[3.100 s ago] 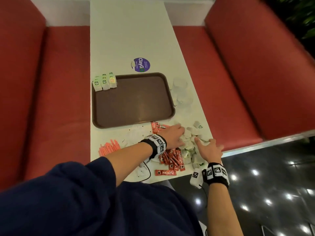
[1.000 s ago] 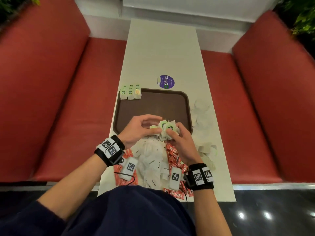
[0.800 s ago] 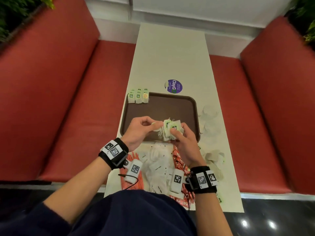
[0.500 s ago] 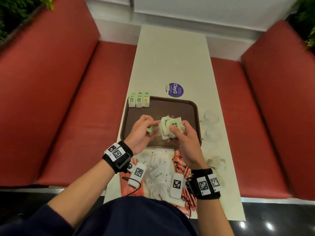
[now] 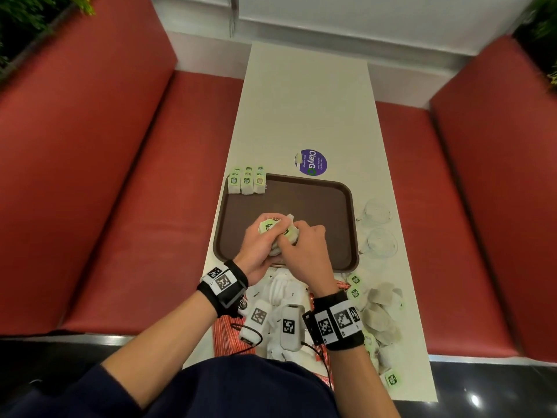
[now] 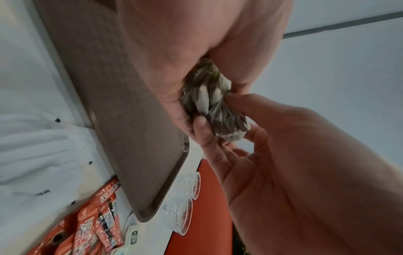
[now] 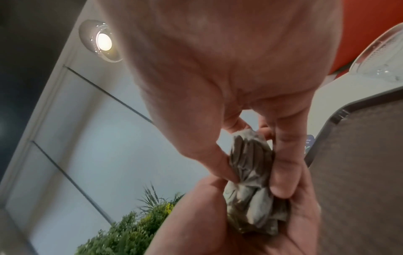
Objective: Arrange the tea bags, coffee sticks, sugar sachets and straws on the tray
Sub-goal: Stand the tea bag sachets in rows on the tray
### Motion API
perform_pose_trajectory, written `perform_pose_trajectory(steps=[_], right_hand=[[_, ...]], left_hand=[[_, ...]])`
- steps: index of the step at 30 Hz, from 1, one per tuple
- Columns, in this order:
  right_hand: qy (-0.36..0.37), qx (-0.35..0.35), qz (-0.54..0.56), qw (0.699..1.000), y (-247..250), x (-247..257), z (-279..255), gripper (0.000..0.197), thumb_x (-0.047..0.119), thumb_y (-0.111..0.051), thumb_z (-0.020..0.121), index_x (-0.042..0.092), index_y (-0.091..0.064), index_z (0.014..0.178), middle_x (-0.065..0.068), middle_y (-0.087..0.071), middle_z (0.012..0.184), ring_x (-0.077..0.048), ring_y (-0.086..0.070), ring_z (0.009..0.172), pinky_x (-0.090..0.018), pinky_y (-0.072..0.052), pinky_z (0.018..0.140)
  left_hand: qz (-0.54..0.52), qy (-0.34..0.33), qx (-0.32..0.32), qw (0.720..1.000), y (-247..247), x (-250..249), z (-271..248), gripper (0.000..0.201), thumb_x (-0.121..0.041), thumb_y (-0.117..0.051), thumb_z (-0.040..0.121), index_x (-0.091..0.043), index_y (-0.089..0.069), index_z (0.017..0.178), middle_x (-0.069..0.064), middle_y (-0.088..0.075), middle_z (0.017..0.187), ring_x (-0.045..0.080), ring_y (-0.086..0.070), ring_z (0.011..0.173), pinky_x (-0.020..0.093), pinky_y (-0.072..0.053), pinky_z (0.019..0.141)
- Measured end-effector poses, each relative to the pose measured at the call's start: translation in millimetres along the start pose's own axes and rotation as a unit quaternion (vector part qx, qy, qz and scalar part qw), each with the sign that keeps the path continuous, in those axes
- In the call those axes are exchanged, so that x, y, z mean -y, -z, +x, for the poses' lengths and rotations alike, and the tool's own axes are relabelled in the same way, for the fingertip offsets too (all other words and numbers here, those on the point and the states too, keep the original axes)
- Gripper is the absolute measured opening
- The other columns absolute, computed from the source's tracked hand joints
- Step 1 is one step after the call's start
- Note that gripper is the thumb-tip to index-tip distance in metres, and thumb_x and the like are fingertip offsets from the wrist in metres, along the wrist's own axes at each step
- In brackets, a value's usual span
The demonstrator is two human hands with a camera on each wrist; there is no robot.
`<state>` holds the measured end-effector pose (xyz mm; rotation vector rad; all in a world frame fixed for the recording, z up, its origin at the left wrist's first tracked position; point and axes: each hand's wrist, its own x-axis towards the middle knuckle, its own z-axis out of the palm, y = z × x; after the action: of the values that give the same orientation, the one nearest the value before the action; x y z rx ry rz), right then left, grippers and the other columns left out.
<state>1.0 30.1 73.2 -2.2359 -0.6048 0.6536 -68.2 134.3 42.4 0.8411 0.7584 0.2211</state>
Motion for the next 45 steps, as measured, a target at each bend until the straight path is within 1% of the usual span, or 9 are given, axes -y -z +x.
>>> perform_pose_trajectory(steps=[4,7,12,19,25,29,34,39,45], right_hand=[[0.007,-0.060,-0.005,0.998,-7,2,-4,0.046,0.033,-0.070,0.100,0.023,-0.047,0.138,-0.003,-0.053,0.130,-0.013,-0.055,0.102,-0.029,-0.047,0.083],[0.016,-0.100,-0.055,0.993,-9,-1,-3,0.046,0.043,-0.072,0.096,0.032,-0.041,0.128,0.002,-0.062,0.118,-0.021,-0.063,0.103,-0.046,-0.057,0.082],[0.041,-0.110,0.007,0.993,-7,-3,4,0.029,0.033,-0.074,0.097,0.027,-0.048,0.107,0.006,-0.065,0.091,-0.015,-0.066,0.083,-0.039,-0.056,0.073],[0.021,-0.111,0.051,0.992,-8,-7,9,0.019,0.042,-0.070,0.100,0.026,-0.060,0.094,0.005,-0.067,0.092,-0.010,-0.062,0.088,-0.029,-0.041,0.070],[-0.006,-0.069,0.155,0.986,-12,-1,8,0.021,0.045,-0.072,0.100,0.026,-0.063,0.102,0.005,-0.071,0.094,-0.012,-0.070,0.087,-0.036,-0.059,0.079],[0.036,-0.048,0.188,0.980,4,4,10,0.027,0.032,-0.082,0.096,0.026,-0.063,0.115,0.011,-0.072,0.109,0.000,-0.069,0.094,-0.014,-0.055,0.077],[0.068,0.001,0.229,0.971,22,12,19,0.031,0.040,-0.078,0.084,0.029,-0.074,0.113,0.010,-0.077,0.109,-0.008,-0.072,0.100,-0.032,-0.060,0.090],[0.099,-0.004,0.161,0.982,25,13,33,0.004,0.031,-0.079,0.095,0.029,-0.077,0.093,0.006,-0.079,0.092,-0.015,-0.074,0.092,-0.045,-0.062,0.089],[0.105,0.020,0.215,0.971,22,12,41,0.011,0.025,-0.080,0.100,0.018,-0.073,0.095,-0.001,-0.080,0.098,-0.023,-0.075,0.097,-0.046,-0.061,0.090]], left_hand=[[0.001,0.000,-0.029,1.000,1,4,0,0.036,-0.032,-0.080,0.097,-0.011,-0.067,0.124,0.008,-0.075,0.096,0.014,-0.074,0.073,0.028,-0.054,0.052],[-0.005,0.009,-0.017,1.000,4,3,2,0.040,-0.038,-0.078,0.098,-0.013,-0.064,0.126,0.008,-0.077,0.101,0.019,-0.077,0.083,0.036,-0.061,0.065],[-0.011,0.023,0.025,0.999,8,-2,2,0.042,-0.047,-0.074,0.098,-0.020,-0.063,0.128,0.006,-0.078,0.109,0.017,-0.076,0.095,0.042,-0.062,0.086],[-0.047,0.014,0.089,0.995,17,-8,5,0.028,-0.023,-0.076,0.100,-0.015,-0.071,0.126,0.015,-0.074,0.118,0.024,-0.072,0.101,0.036,-0.060,0.082],[-0.023,-0.020,0.068,0.997,24,-21,11,0.020,-0.017,-0.077,0.098,-0.013,-0.072,0.116,0.013,-0.075,0.106,0.022,-0.072,0.093,0.034,-0.059,0.075],[0.084,-0.050,0.085,0.992,34,-40,17,0.022,-0.018,-0.086,0.091,-0.012,-0.073,0.108,0.019,-0.073,0.105,0.029,-0.069,0.092,0.038,-0.057,0.075],[0.211,-0.115,0.121,0.963,36,-61,17,0.029,-0.016,-0.090,0.087,-0.001,-0.072,0.105,0.016,-0.072,0.097,0.027,-0.067,0.090,0.041,-0.055,0.079],[0.291,-0.155,0.146,0.933,37,-72,17,0.029,-0.020,-0.092,0.084,-0.006,-0.073,0.101,0.006,-0.074,0.091,0.015,-0.067,0.086,0.031,-0.054,0.078],[0.230,-0.138,0.149,0.952,48,-66,18,0.027,-0.016,-0.089,0.087,-0.007,-0.073,0.106,0.008,-0.073,0.096,0.019,-0.068,0.091,0.031,-0.056,0.080]])
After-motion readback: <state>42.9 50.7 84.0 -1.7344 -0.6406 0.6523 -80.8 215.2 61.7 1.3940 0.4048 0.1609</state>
